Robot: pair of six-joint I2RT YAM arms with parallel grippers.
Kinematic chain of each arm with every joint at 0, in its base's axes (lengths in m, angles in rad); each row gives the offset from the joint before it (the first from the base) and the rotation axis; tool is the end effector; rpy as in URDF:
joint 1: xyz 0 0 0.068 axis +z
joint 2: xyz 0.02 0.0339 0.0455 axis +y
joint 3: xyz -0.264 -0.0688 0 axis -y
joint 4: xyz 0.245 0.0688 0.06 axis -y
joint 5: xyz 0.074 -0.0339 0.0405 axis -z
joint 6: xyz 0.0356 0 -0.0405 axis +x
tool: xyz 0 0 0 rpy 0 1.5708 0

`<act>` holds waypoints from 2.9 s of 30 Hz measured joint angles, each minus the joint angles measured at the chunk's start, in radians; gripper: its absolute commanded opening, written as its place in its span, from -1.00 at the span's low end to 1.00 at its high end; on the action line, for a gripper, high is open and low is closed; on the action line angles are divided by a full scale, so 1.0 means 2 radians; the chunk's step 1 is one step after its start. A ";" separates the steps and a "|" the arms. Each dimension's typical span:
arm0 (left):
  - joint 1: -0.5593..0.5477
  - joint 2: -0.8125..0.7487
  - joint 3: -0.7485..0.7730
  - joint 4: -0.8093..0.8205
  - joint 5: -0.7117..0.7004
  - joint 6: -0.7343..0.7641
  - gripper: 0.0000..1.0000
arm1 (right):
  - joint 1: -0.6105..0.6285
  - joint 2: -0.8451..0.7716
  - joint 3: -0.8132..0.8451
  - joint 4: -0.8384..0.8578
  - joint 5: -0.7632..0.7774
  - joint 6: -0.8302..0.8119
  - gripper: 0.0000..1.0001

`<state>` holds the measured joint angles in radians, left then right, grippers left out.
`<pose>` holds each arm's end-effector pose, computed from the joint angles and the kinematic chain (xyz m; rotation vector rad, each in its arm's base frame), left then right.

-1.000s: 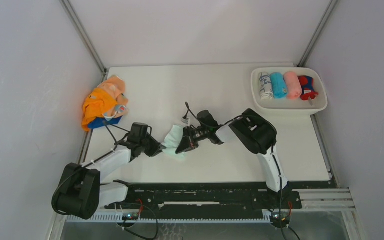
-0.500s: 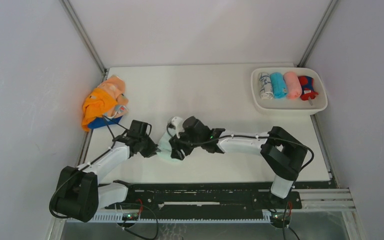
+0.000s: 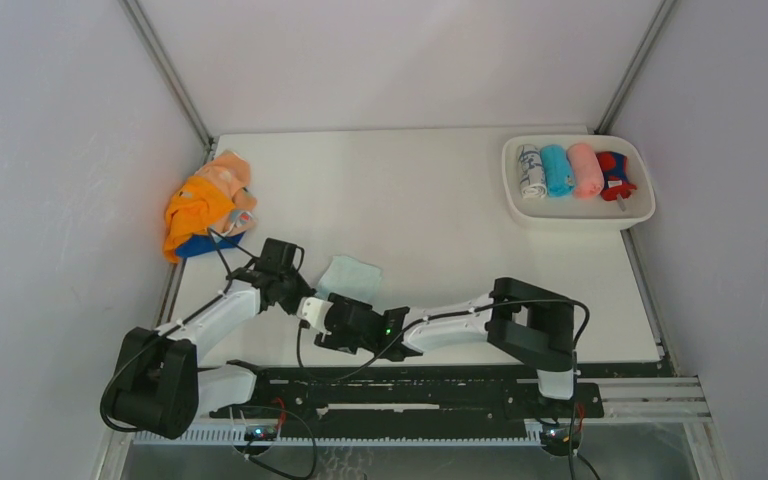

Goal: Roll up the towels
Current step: Roll the towel at the center of the board.

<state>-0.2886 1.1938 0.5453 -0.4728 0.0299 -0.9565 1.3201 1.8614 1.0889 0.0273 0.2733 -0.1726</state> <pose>0.1933 -0.0585 0.1601 -0.8976 2.6160 -0.4023 0.1067 0.3779 0.1650 -1.4561 1.7780 0.2804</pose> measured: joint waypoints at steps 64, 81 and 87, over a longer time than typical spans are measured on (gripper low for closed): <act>-0.049 -0.075 -0.058 0.116 0.049 -0.112 0.37 | -0.311 0.119 -0.102 0.282 -0.604 0.547 -1.00; -0.084 -0.004 -0.061 0.165 0.029 -0.125 -0.61 | -0.309 0.100 -0.105 0.258 -0.588 0.522 -0.71; -0.090 -0.001 -0.054 0.159 0.022 -0.105 -0.68 | -0.307 0.037 -0.102 0.165 -0.543 0.455 -0.37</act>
<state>-0.4694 1.1912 0.4381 -0.1547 0.0738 -1.1667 0.7063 1.9354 0.8856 0.3580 -0.8135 0.7368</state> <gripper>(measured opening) 0.244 0.274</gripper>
